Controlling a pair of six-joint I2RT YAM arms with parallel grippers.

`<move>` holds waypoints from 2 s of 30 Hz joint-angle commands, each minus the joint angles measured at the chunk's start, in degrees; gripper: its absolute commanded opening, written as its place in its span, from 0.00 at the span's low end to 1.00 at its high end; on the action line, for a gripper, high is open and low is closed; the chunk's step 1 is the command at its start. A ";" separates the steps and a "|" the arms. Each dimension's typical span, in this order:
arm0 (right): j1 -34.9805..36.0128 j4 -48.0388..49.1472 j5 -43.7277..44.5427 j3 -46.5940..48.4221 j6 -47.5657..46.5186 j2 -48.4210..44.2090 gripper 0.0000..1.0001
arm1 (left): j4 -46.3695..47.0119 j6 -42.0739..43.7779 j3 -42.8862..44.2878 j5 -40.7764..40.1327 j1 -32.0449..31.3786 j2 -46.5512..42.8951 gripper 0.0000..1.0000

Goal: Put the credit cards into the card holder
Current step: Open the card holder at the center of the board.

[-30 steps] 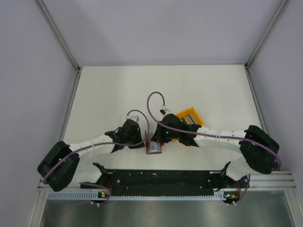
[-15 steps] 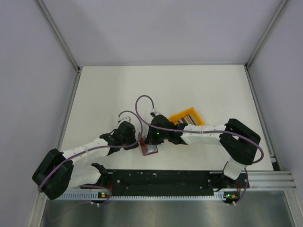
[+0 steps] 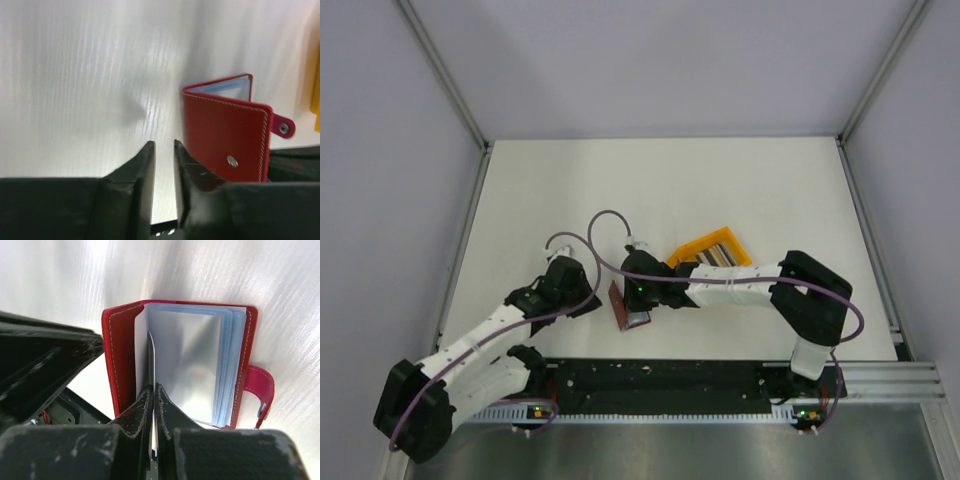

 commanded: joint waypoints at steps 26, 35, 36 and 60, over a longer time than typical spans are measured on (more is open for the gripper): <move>1.32 -0.15 3.45 1.94 -2.40 0.04 0.00 | 6.48 -4.34 5.50 7.68 1.53 2.80 0.72; 1.32 -0.06 3.62 1.67 -2.40 0.04 0.00 | 4.38 -3.55 3.13 6.19 1.44 2.19 0.35; 1.32 -0.15 3.71 1.67 -2.31 -0.13 0.00 | 3.50 -3.29 3.04 5.76 1.44 1.93 0.32; -2.20 -0.68 9.78 -7.72 -3.28 -16.39 0.00 | 1.64 5.77 1.19 6.37 1.44 4.12 0.00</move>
